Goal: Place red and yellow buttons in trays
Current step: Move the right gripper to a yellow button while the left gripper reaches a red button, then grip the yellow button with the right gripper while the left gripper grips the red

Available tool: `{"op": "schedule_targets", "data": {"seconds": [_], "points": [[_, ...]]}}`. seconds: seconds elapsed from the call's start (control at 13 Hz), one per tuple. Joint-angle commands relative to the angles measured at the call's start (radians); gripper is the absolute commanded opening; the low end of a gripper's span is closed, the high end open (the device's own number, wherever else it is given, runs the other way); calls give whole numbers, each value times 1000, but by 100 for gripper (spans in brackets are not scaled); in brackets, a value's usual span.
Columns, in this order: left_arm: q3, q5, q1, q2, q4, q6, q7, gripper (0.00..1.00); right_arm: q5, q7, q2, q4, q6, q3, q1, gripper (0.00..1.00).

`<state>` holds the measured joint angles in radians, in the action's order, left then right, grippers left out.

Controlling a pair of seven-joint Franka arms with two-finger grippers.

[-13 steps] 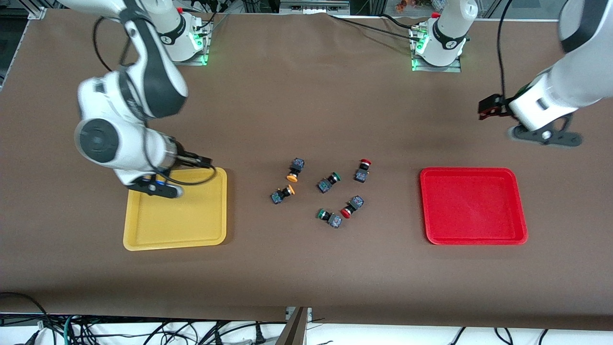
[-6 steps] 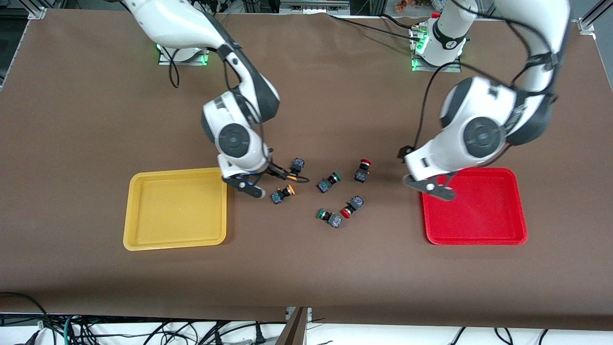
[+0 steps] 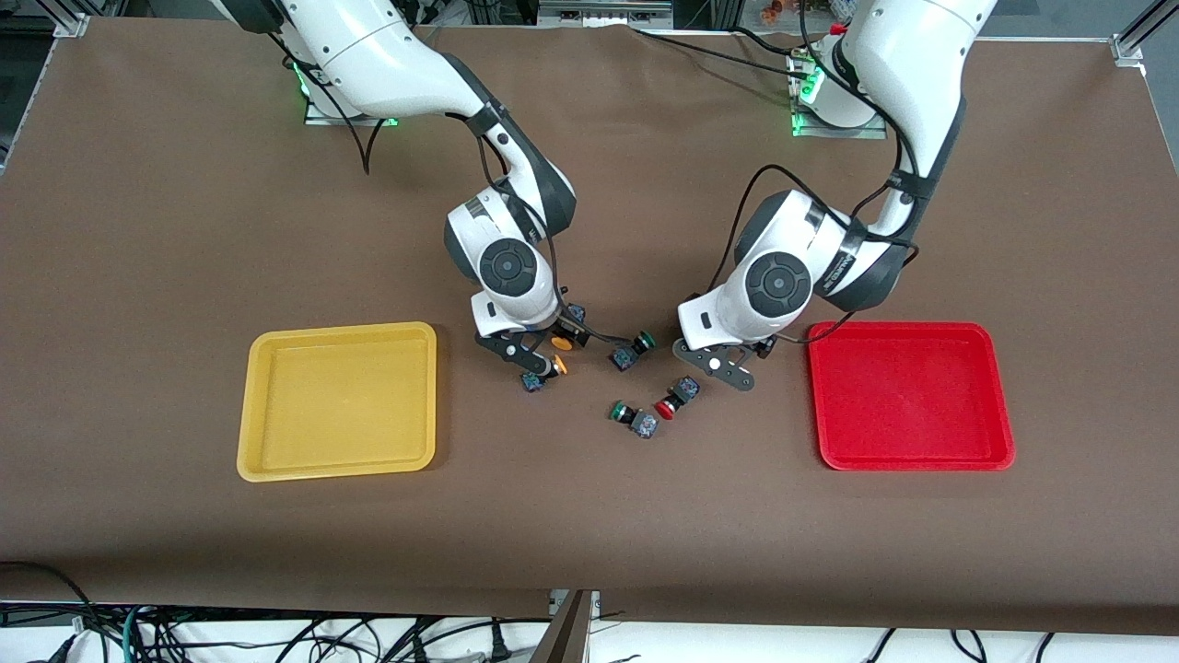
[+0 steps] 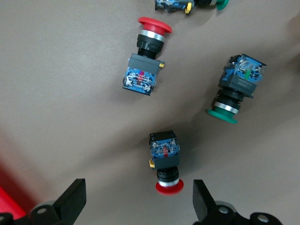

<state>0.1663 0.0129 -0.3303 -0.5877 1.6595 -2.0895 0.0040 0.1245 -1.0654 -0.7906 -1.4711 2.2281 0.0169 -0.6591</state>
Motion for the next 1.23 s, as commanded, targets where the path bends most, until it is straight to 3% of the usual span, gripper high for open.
{"op": "schedule_targets", "data": {"seconds": [0.0, 0.15, 0.23, 0.38, 0.54, 0.69, 0.77, 0.85, 0.92, 1.15], "points": [[-10, -8, -18, -14, 72, -114, 2, 100, 14, -25, -16, 9, 31, -9, -19, 100], [-10, -8, -32, -27, 140, -231, -7, 100, 15, -38, -24, 9, 48, -9, -33, 100], [-10, -8, -35, -40, 147, -250, -30, 100, 15, -38, -25, 8, 48, -9, -36, 93], [-11, -8, -67, -57, 160, -296, -73, 100, 15, -38, -32, 9, 48, -9, -40, 64], [-13, -4, -76, -64, 163, -300, -105, 100, 17, -38, -33, 9, 48, -9, -40, 43], [-13, -2, -75, -69, 163, -304, -104, 96, 17, -38, -33, 9, 48, -9, -42, 28], [-13, 2, -75, -69, 163, -304, -101, 71, 15, -30, -32, 9, 48, -9, -42, 19], [-13, 13, -75, -67, 163, -304, -101, 51, 15, -18, -24, 9, 42, -11, -37, 15], [-13, 25, -73, -67, 161, -304, -99, 43, 17, -10, -15, 11, 36, -12, -31, 15], [-13, 41, -64, -51, 160, -290, -90, 35, 12, 65, 46, 41, -124, -17, 24, 15]]}}
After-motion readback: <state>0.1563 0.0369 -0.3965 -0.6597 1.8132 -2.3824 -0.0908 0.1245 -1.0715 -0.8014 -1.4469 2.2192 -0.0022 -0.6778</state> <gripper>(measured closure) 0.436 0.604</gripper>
